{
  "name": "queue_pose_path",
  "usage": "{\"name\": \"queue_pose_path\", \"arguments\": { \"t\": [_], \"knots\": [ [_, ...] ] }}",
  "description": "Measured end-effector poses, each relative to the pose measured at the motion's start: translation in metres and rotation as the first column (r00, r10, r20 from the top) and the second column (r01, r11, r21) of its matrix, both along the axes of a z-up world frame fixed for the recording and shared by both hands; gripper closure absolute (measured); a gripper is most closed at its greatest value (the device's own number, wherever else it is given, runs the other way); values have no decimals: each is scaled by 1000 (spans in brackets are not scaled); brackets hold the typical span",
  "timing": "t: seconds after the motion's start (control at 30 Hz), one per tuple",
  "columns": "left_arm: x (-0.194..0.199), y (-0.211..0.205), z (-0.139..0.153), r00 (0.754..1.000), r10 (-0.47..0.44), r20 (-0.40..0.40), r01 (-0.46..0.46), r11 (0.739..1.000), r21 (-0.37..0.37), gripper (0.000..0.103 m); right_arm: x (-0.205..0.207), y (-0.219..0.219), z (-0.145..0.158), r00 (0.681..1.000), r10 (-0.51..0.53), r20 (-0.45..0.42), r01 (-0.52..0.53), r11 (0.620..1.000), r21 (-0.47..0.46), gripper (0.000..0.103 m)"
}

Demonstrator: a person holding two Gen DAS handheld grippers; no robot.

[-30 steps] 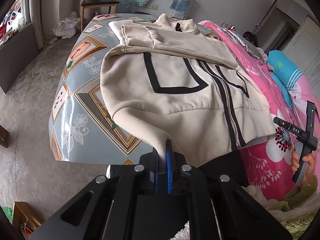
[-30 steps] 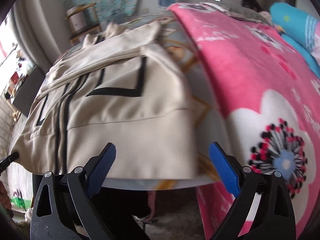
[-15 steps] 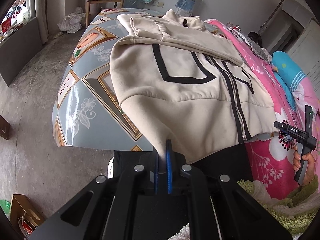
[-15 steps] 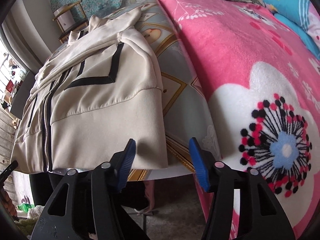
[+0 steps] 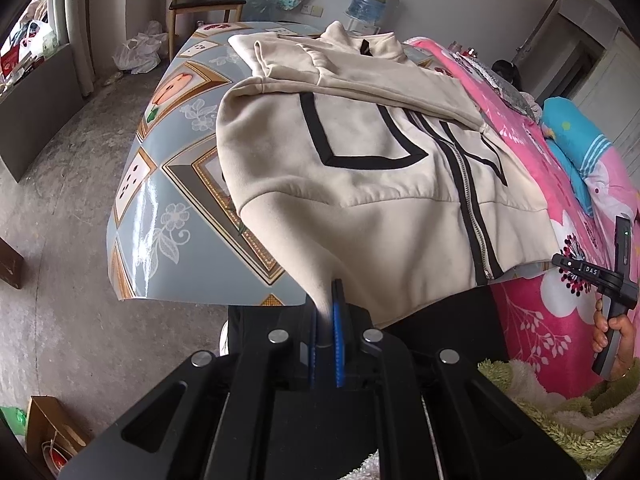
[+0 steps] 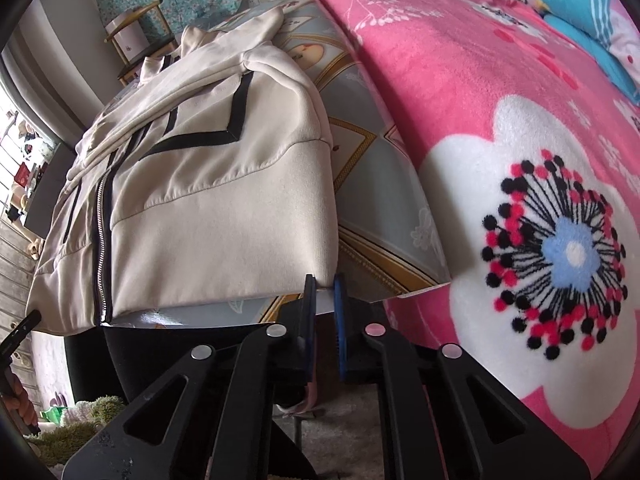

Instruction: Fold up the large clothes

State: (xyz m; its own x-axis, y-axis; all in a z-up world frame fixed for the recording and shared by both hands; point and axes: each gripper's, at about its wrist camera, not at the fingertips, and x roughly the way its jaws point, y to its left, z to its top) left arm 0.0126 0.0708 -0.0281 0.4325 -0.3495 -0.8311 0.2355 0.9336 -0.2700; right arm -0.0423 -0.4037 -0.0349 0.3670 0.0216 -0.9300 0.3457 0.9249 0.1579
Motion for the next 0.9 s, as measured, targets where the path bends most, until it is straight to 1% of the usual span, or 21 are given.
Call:
{"name": "queue_pose_path", "arguments": {
  "t": [0.07,0.17,0.4,0.63,0.9],
  "knots": [
    [-1,-1,3,1000,0,11,0,1000,0,97,-1,1,7,1000,-3,20,3,1000,-1,98],
    [-2,0,9,1000,2,28,-2,1000,-21,97,1,1,20,998,-5,59,4,1000,1,98],
    [10,3,38,997,8,83,1,994,-106,97,20,1,50,989,4,150,-5,1000,2,99],
    [51,8,59,989,41,140,-18,987,-159,97,73,3,65,974,48,221,-38,998,-46,99],
    [119,21,61,991,87,97,-63,972,-227,97,149,-2,64,968,84,236,-71,996,-61,99]
  ]
}}
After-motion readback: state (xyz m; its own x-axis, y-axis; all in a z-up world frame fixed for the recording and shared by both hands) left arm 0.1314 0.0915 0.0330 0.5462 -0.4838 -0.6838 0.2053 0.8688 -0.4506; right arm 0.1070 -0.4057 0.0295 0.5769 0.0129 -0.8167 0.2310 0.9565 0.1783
